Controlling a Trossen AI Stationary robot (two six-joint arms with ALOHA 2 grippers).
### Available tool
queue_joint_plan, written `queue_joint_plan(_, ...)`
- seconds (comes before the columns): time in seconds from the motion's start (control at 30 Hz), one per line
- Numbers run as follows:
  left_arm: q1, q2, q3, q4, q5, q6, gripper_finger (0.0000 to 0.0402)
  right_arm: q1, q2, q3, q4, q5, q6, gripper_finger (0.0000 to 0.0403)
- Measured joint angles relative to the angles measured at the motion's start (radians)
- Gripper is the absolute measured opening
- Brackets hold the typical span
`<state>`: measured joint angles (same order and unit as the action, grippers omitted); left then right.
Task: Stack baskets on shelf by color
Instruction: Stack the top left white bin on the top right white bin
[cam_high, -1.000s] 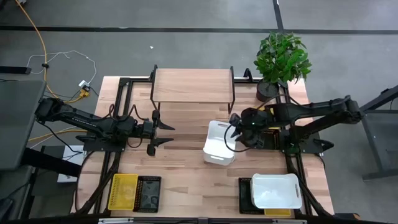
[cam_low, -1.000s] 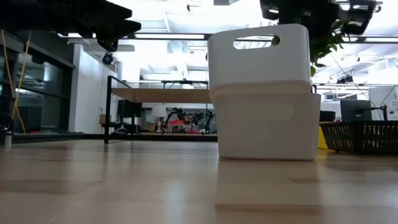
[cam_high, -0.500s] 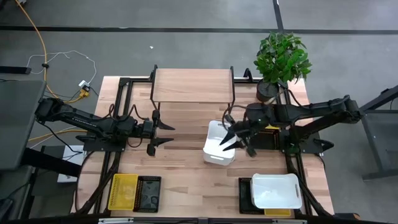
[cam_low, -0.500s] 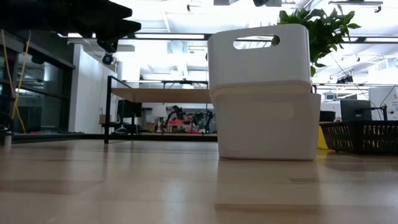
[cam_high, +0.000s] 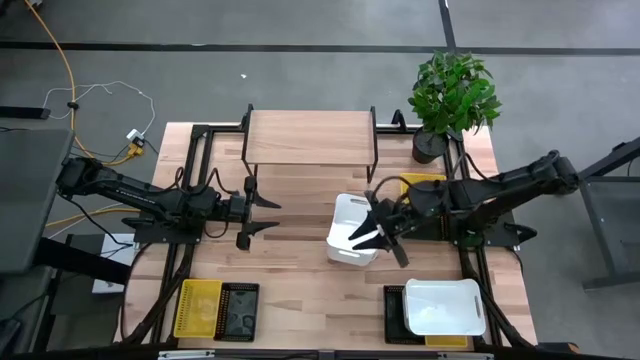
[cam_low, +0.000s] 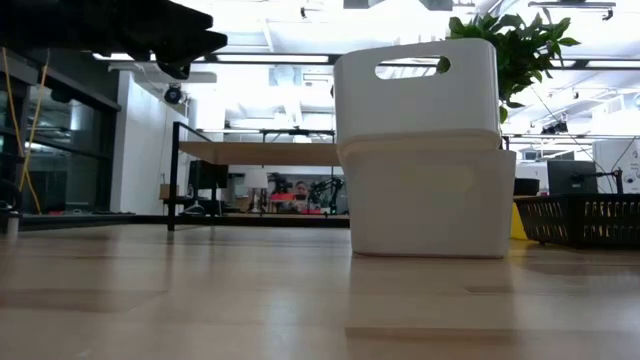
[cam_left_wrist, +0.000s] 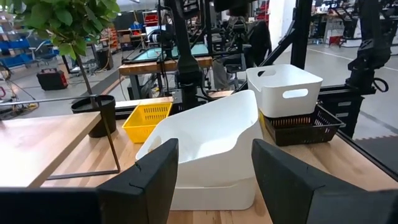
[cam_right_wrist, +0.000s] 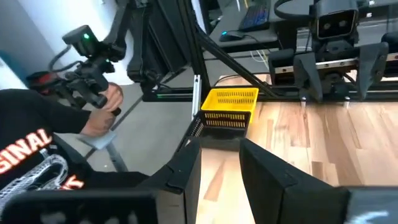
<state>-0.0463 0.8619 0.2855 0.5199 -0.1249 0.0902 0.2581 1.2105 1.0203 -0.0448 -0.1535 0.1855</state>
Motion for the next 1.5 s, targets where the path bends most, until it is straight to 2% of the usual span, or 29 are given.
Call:
queue_joint_plan(0.1, 0.0, 0.0, 0.0, 0.0, -0.001, 0.0, 0.0193, 0.044, 0.0, 0.0, -0.049, 0.121, 0.002, 0.0099)
queue_joint_plan(0.23, 0.0, 0.0, 0.0, 0.002, -0.002, 0.003, 0.0193, 0.076, 0.0, 0.0, -0.213, 0.289, 0.079, 0.0103)
queue_joint_plan(0.33, 0.0, 0.0, 0.0, 0.008, -0.002, 0.029, 0.0193, 0.078, 0.017, 0.0, -0.305, 0.359, 0.165, 0.0122)
queue_joint_plan(0.6, 0.0, 0.0, 0.0, 0.008, -0.002, 0.036, 0.0193, 0.078, 0.104, 0.0, -0.312, 0.282, 0.208, 0.0202)
queue_joint_plan(0.73, 0.0, 0.0, 0.0, 0.008, -0.002, 0.037, 0.0193, 0.078, 0.151, 0.0, -0.312, 0.271, 0.208, 0.0223)
queue_joint_plan(1.07, 0.0, 0.0, 0.0, 0.006, -0.002, 0.035, 0.0193, 0.078, 0.202, 0.0, -0.317, 0.219, 0.208, 0.0226)
queue_joint_plan(1.5, 0.0, 0.0, 0.0, -0.001, -0.002, 0.034, 0.0193, 0.078, 0.206, 0.0, -0.382, 0.255, 0.225, 0.0226)
